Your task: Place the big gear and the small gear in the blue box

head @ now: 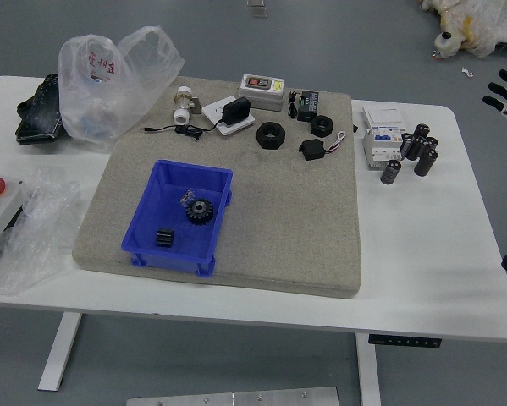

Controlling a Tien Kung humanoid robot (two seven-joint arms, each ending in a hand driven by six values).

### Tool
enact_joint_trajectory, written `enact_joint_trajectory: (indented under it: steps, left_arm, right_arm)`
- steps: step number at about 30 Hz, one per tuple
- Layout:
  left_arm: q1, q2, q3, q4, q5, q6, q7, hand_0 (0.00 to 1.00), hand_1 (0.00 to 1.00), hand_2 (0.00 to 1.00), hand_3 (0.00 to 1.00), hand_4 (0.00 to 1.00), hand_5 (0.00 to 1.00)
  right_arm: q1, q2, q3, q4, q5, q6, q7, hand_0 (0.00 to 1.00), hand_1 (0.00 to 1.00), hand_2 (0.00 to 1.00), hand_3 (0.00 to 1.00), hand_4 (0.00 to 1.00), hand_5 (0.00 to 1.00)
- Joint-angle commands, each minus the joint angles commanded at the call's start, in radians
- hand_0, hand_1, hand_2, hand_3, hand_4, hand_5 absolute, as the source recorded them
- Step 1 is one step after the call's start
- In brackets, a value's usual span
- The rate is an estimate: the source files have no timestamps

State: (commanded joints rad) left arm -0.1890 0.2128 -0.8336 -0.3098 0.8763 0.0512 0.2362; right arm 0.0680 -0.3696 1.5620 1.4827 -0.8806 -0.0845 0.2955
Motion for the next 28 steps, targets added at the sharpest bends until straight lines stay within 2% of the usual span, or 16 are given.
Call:
enact_joint_trajectory:
  steps: [5, 14, 16, 28]
  left_arm:
    - [0.007, 0.0, -0.005, -0.001, 0.001, 0.0, 0.006, 0.593, 0.504, 0.528, 0.638, 0.651, 0.192]
    - [0.003, 0.001, -0.017, -0.003, -0.012, -0.026, -0.011, 0.596, 0.522, 0.543, 0.654, 0.685, 0.192]
    - [0.0, 0.0, -0.015, -0.003, -0.016, -0.025, -0.012, 0.596, 0.526, 0.543, 0.648, 0.668, 0.185]
    - [-0.003, 0.004, -0.004, -0.001, -0.018, -0.017, -0.01, 0.596, 0.523, 0.541, 0.643, 0.658, 0.187]
  right_arm:
    - [-0.003, 0.0, 0.005, 0.013, -0.046, -0.014, -0.014, 0.712, 0.736, 0.752, 0.758, 0.998, 0.998]
    - [0.0, 0.005, 0.011, 0.01, -0.036, -0.016, -0.007, 0.718, 0.737, 0.757, 0.761, 0.998, 0.998]
    - [0.0, 0.006, 0.012, 0.01, -0.035, -0.015, -0.006, 0.717, 0.726, 0.732, 0.756, 0.998, 0.998]
    - [-0.001, 0.006, 0.022, 0.01, -0.017, -0.026, 0.012, 0.711, 0.725, 0.724, 0.753, 0.998, 0.998]
